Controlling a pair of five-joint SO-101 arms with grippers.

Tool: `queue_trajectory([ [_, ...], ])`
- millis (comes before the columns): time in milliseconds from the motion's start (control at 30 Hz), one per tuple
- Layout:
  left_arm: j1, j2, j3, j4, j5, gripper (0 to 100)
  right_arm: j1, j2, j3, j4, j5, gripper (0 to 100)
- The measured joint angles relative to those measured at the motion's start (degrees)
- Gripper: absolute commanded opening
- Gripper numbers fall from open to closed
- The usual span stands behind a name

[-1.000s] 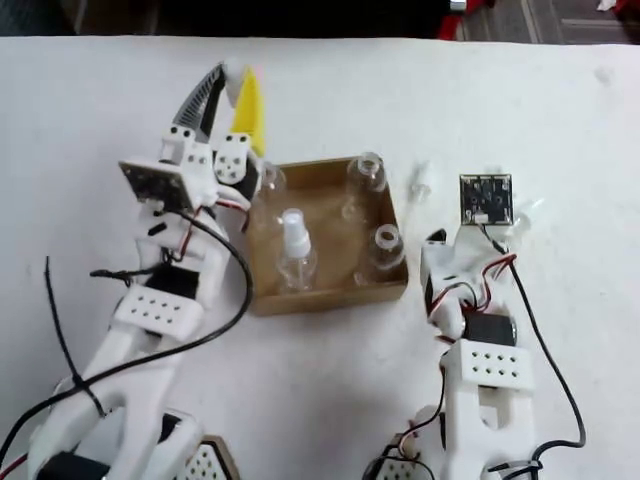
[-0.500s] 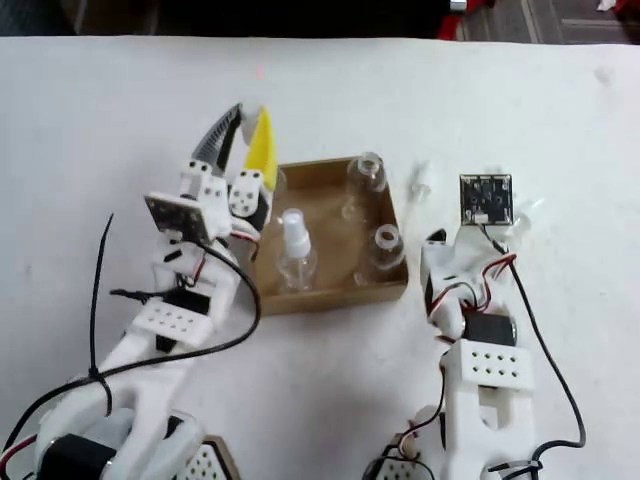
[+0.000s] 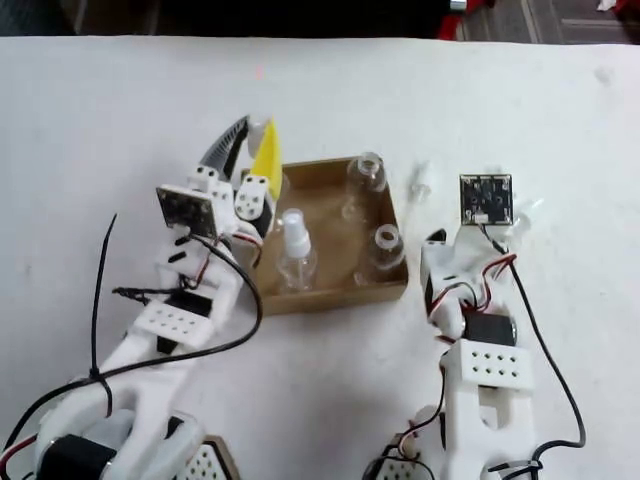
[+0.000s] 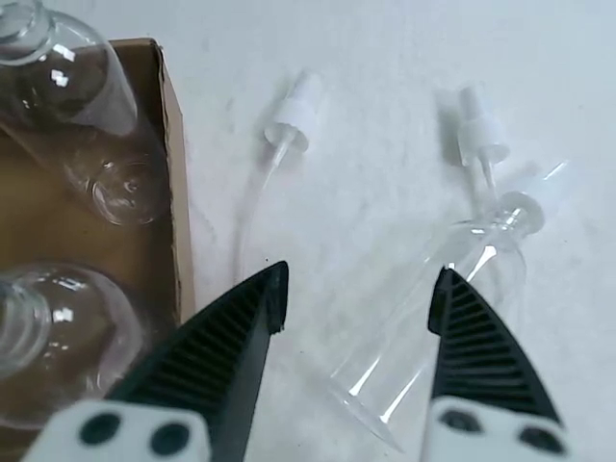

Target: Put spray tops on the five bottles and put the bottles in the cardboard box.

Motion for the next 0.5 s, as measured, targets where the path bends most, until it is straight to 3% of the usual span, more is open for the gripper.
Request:
queue_trajectory([
  [300,-0.35,10.64,-0.70,0.00,0.00,2,0.00,0.00,0.53,0.00,0.00,20.9],
  [500,-1.14,12.22,-0.35,-5.19,-0.09,2,0.00,0.00,0.53,0.00,0.00,20.9],
])
